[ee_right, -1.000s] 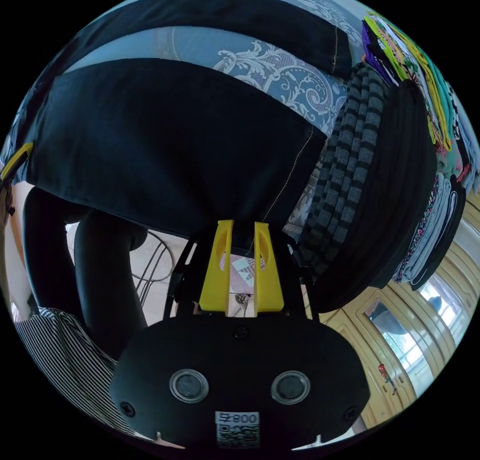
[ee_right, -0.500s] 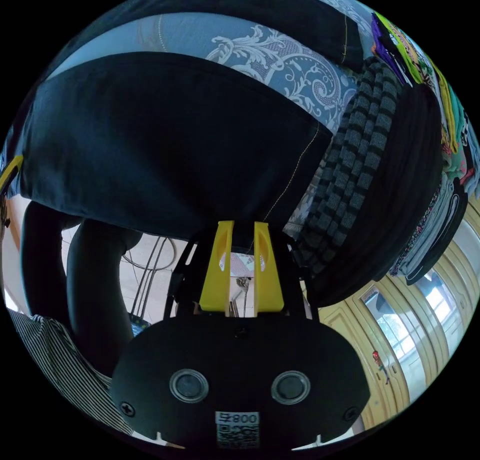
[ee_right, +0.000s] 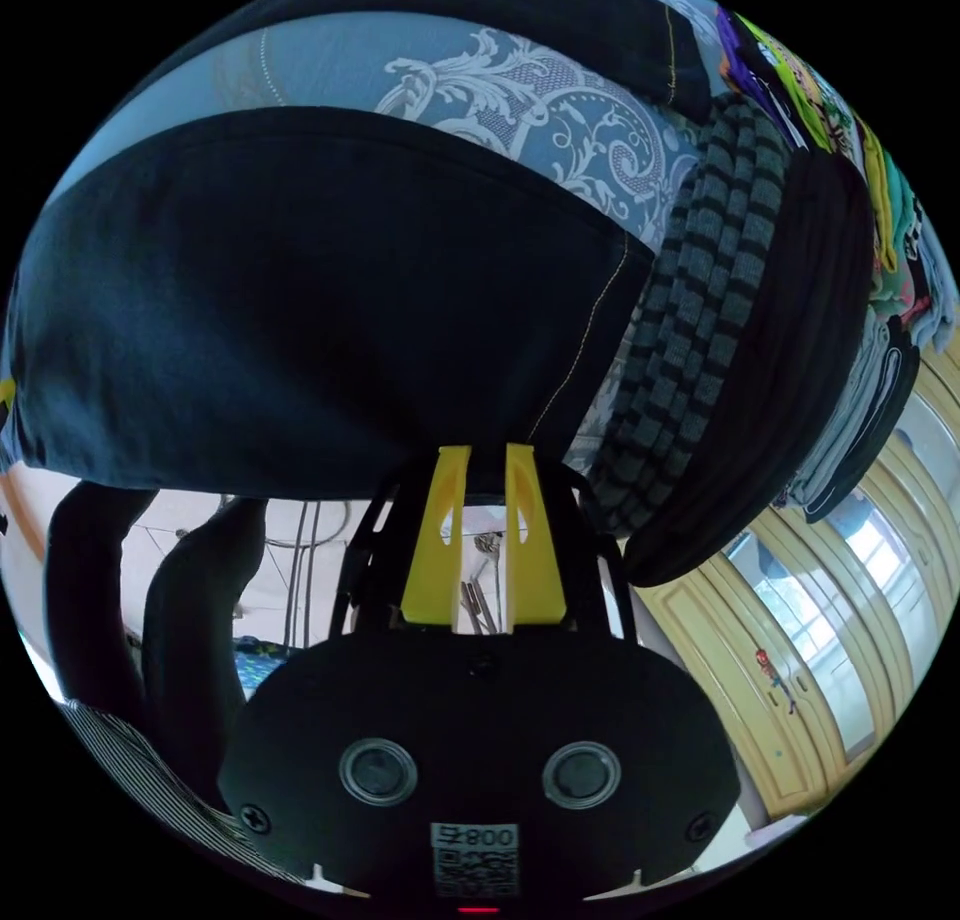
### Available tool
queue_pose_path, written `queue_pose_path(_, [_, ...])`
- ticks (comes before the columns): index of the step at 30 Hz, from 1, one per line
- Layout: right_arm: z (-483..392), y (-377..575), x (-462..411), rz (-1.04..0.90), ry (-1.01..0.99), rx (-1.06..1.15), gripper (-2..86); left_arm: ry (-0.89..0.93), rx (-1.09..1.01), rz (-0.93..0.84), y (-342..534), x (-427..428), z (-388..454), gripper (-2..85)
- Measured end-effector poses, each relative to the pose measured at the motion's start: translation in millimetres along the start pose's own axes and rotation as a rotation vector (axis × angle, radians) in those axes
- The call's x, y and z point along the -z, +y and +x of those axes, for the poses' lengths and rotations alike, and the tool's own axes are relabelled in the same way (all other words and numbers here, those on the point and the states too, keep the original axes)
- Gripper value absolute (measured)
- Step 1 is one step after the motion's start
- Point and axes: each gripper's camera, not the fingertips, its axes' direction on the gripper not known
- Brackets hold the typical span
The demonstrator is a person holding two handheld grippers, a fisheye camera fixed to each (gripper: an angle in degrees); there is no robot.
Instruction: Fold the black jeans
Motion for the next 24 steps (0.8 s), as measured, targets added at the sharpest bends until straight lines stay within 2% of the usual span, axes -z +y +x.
queue_pose_path(9, [-20, 8, 61, -0.025, 0.101, -0.027, 4.5, 0.023, -0.04, -0.03, -2, 15, -46, 1.0])
queue_pose_path(14, [-37, 13, 96, -0.054, 0.229, -0.061, 3.2, 0.096, -0.056, -0.076, -3, 27, -86, 0.9])
queue_pose_path(24, [-22, 31, 161, -0.095, 0.219, -0.038, 2.6, 0.112, -0.063, -0.069, 18, 59, -149, 0.7])
